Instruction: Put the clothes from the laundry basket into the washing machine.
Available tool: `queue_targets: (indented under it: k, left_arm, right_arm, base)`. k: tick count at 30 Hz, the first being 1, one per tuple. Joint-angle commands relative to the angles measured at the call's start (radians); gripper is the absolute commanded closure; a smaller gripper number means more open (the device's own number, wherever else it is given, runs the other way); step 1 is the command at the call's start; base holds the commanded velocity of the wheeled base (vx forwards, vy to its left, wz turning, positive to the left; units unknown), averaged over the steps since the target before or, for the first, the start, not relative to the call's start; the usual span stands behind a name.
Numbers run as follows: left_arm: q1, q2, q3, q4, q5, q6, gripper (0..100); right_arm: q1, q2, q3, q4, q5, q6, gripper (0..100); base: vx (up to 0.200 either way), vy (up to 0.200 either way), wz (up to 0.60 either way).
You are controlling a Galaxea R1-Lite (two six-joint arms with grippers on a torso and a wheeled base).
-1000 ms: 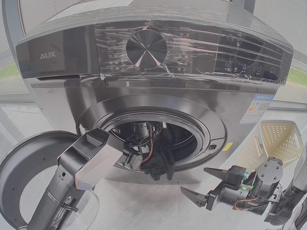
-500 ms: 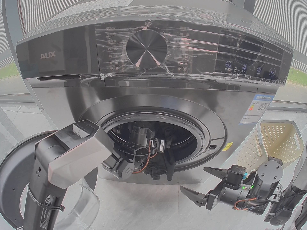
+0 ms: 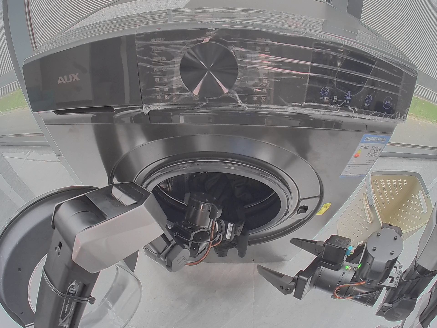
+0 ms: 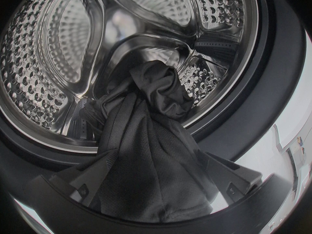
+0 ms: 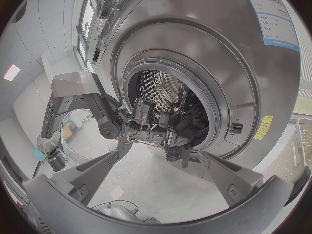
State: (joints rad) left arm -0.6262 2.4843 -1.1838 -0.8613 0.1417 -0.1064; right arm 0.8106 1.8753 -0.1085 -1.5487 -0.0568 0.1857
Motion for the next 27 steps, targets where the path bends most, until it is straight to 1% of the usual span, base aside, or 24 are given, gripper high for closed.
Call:
queue_targets:
  k: [1, 2, 3, 5, 9, 10, 11, 12, 13, 14, 15, 16, 17, 19, 20, 21, 22, 24, 25, 27]
  left_arm:
    - [0.005, 0.050, -0.022, -0.005, 0.001, 0.001, 0]
    - [0.005, 0.051, -0.028, -0.004, 0.001, -0.001, 0]
    - [0.010, 0.054, -0.034, -0.004, 0.001, -0.001, 100]
    - [0.013, 0.064, -0.039, -0.004, -0.001, -0.001, 100]
    - [0.011, 0.067, -0.042, -0.012, -0.002, -0.018, 100]
    - [0.010, 0.067, -0.045, -0.013, -0.002, -0.029, 100]
    - [0.008, 0.068, -0.054, -0.013, -0.002, -0.045, 100]
    - [0.008, 0.068, -0.054, -0.013, -0.002, -0.045, 100]
    - [0.006, 0.070, -0.083, -0.013, 0.002, -0.093, 100]
    - [0.010, 0.071, -0.103, -0.013, 0.012, -0.110, 100]
    - [0.010, 0.073, -0.106, -0.013, 0.012, -0.111, 100]
    - [0.017, 0.077, -0.154, -0.015, 0.027, -0.121, 100]
    - [0.023, 0.082, -0.169, -0.016, 0.035, -0.122, 100]
    - [0.037, 0.097, -0.232, -0.042, 0.070, -0.119, 100]
    - [0.037, 0.097, -0.232, -0.042, 0.070, -0.119, 100]
    - [0.045, 0.122, -0.300, -0.079, 0.098, -0.116, 100]
    - [0.049, 0.136, -0.336, -0.088, 0.110, -0.113, 100]
    - [0.060, 0.151, -0.387, -0.096, 0.125, -0.110, 100]
    - [0.063, 0.163, -0.418, -0.099, 0.134, -0.104, 100]
    - [0.066, 0.177, -0.456, -0.105, 0.142, -0.101, 100]
  right_arm:
    - [-0.004, 0.002, 0.001, -0.001, 0.002, 0.000, 0]
    - [-0.002, 0.001, 0.000, -0.001, 0.002, 0.000, 0]
    - [-0.002, 0.001, 0.000, -0.001, 0.002, 0.000, 0]
    - [-0.004, -0.001, 0.000, -0.001, 0.002, 0.000, 0]
    - [-0.004, -0.004, -0.005, -0.001, 0.002, 0.000, 0]
    - [-0.004, -0.004, -0.010, -0.002, 0.002, 0.000, 0]
    - [-0.004, -0.004, -0.014, -0.002, 0.002, 0.000, 0]
    - [-0.004, -0.004, -0.014, -0.002, 0.002, 0.000, 0]
    - [-0.004, -0.004, -0.022, -0.002, 0.002, -0.003, 0]
    - [-0.004, -0.004, -0.022, -0.002, 0.002, -0.003, 0]
    - [-0.004, -0.004, -0.022, -0.002, 0.002, -0.003, 0]
    - [-0.004, -0.004, -0.022, -0.002, 0.002, -0.003, 0]
    - [-0.004, -0.004, -0.022, -0.002, 0.002, -0.003, 0]
    - [-0.004, -0.004, -0.023, -0.002, 0.002, -0.003, 0]
    - [-0.004, -0.004, -0.023, -0.002, 0.002, -0.003, 0]
    - [-0.004, -0.004, -0.026, -0.002, 0.002, -0.003, 0]
    - [-0.004, -0.004, -0.028, -0.002, 0.002, -0.003, 0]
    - [-0.002, -0.002, -0.026, -0.002, 0.002, -0.003, 0]
    - [-0.002, -0.002, -0.026, -0.002, 0.002, -0.003, 0]
    - [-0.002, -0.002, -0.026, -0.002, 0.002, -0.003, 0]
  base:
    - [0.000, 0.000, 0.00]
    - [0.000, 0.000, 0.00]
    - [0.000, 0.000, 0.00]
    - [0.000, 0.000, 0.00]
    - [0.000, 0.000, 0.00]
    - [0.000, 0.000, 0.00]
    - [0.000, 0.000, 0.00]
    - [0.000, 0.000, 0.00]
    - [0.000, 0.000, 0.00]
    - [0.000, 0.000, 0.00]
    - [0.000, 0.000, 0.00]
    - [0.000, 0.000, 0.00]
    - [0.000, 0.000, 0.00]
    - [0.000, 0.000, 0.00]
    - [0.000, 0.000, 0.00]
    - [0.000, 0.000, 0.00]
    - [0.000, 0.000, 0.00]
    - [0.000, 0.000, 0.00]
    - [0.000, 0.000, 0.00]
    - [0.000, 0.000, 0.00]
